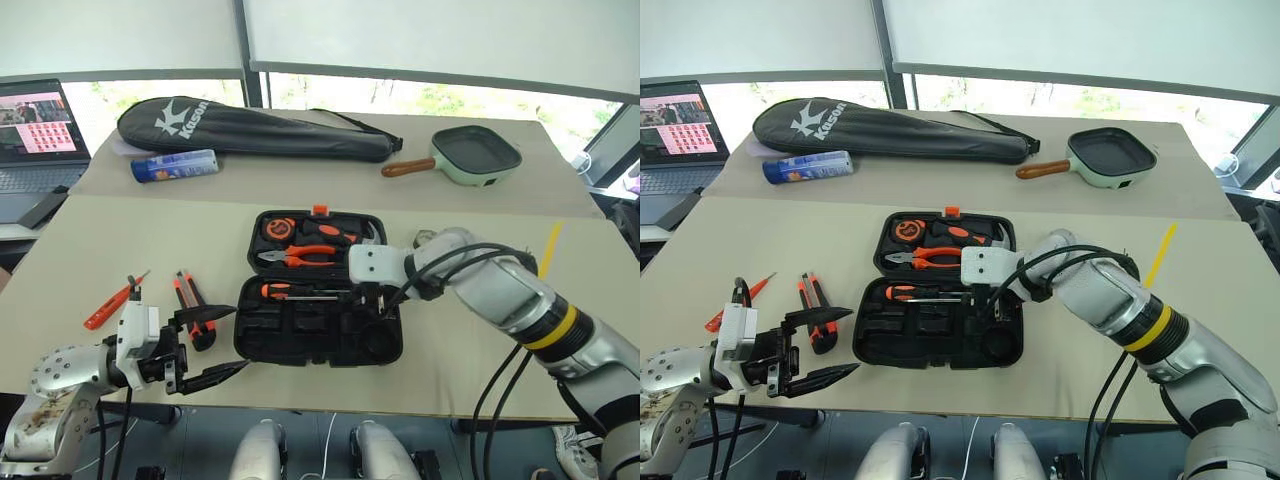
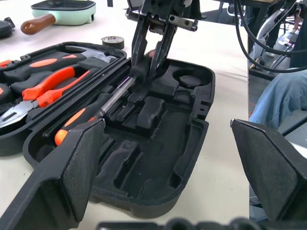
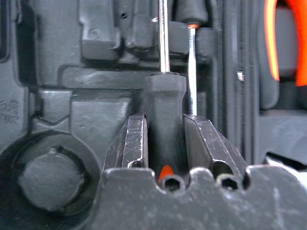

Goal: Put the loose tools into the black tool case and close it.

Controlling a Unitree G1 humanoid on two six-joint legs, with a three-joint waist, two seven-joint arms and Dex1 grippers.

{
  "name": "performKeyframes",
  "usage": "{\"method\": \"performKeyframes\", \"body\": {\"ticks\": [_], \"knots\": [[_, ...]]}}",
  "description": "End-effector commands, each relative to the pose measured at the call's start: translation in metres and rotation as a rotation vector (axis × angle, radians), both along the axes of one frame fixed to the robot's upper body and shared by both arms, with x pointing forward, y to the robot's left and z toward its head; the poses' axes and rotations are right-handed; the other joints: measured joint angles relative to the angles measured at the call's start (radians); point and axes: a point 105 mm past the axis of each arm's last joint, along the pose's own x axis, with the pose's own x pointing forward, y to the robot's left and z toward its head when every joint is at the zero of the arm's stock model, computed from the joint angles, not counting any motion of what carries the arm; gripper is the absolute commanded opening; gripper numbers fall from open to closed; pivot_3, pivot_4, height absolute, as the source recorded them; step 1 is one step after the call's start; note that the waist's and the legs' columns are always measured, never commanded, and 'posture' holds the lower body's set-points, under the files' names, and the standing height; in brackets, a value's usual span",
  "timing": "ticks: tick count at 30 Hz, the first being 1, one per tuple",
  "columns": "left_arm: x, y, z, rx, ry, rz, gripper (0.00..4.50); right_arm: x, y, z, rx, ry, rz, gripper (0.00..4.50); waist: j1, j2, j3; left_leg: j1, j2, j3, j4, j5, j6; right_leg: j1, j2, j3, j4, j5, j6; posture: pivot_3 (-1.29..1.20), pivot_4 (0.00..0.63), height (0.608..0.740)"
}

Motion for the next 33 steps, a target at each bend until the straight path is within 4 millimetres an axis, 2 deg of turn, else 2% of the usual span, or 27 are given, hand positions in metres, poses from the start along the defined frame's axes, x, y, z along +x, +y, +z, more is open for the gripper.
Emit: {"method": "performKeyframes", "body": {"ticks": [1,8,10,11,12,15,19,22,29,30,33], "knots": [[-0.001,0.0,0.011,0.01,-0.055,0.006,4.5,-0.004,0.008,0.005,-0.003,-0.005,0.014,0.79,0.0,0.0,0.0,0.0,0.0,0.0,0.0,0.0,0.0,0.0,0.0,0.0,0.0,0.0,0.0,0.0,0.15,0.74],[0.003,-0.001,0.013,0.009,-0.06,0.008,4.5,-0.002,0.009,-0.004,-0.02,0.008,-0.015,0.79,-0.002,0.0,0.0,0.0,0.0,0.0,0.001,0.0,0.0,0.0,0.001,0.0,0.001,0.0,0.0,0.0,0.15,0.74],[0.003,-0.001,0.014,0.008,-0.061,0.008,4.5,-0.003,0.012,0.001,0.0,0.005,0.002,1.79,-0.002,0.0,0.0,0.001,0.0,0.0,0.001,0.0,0.0,0.0,0.001,0.0,0.001,0.0,0.0,0.0,0.15,0.74],[0.004,0.0,0.014,0.008,-0.062,0.009,4.5,-0.007,0.015,0.005,0.017,0.027,0.034,1.99,-0.002,0.0,0.0,0.001,0.0,0.0,0.001,0.0,0.0,0.001,0.001,0.0,0.001,0.0,0.0,0.0,0.15,0.74],[0.004,0.0,0.014,0.007,-0.062,0.01,4.5,-0.014,0.016,0.01,0.035,0.064,0.067,2.44,-0.002,0.0,0.0,0.001,0.0,0.0,0.001,0.0,0.0,0.0,0.001,0.0,0.001,0.0,0.0,0.0,0.15,0.74],[0.005,0.0,0.014,0.004,-0.06,0.013,4.5,-0.018,0.019,0.033,0.139,0.097,0.121,3.39,-0.002,0.0,0.0,0.001,0.0,0.0,0.0,0.0,0.0,0.0,0.001,0.0,0.001,0.0,0.0,0.0,0.15,0.74],[0.007,-0.001,0.014,0.002,-0.062,0.012,4.5,-0.015,0.014,0.051,0.265,0.122,0.106,3.39,-0.002,0.0,0.0,0.001,0.0,0.0,0.001,0.0,0.0,0.001,0.001,0.0,0.001,0.0,0.0,0.0,0.15,0.74],[0.009,-0.002,0.014,-0.001,-0.07,0.016,4.5,-0.015,0.014,0.044,0.355,0.089,0.144,2.62,-0.001,-0.001,-0.001,0.003,0.0,0.0,0.001,0.0,0.0,0.003,0.001,0.0,0.001,0.0,-0.001,0.0,0.15,0.74],[0.011,-0.002,0.013,0.0,-0.069,0.017,4.5,-0.008,0.023,0.015,0.491,0.043,0.11,0.24,-0.004,-0.002,-0.001,0.004,0.0,0.001,0.001,0.0,-0.001,0.003,0.002,0.0,0.003,0.001,-0.001,0.0,0.15,0.74],[0.012,-0.002,0.013,0.002,-0.068,0.016,4.5,-0.006,0.023,0.01,0.492,0.038,0.1,0.02,-0.005,-0.002,-0.001,0.004,0.0,0.001,0.001,0.0,-0.001,0.003,0.002,0.0,0.003,0.001,-0.001,0.0,0.15,0.74],[0.012,-0.003,0.013,0.004,-0.067,0.016,4.5,-0.001,0.017,-0.004,0.466,0.025,0.078,0.02,-0.003,-0.002,-0.001,0.004,0.0,0.002,0.001,0.0,-0.001,0.004,0.002,0.0,0.003,0.001,-0.001,0.0,0.15,0.74]]}}
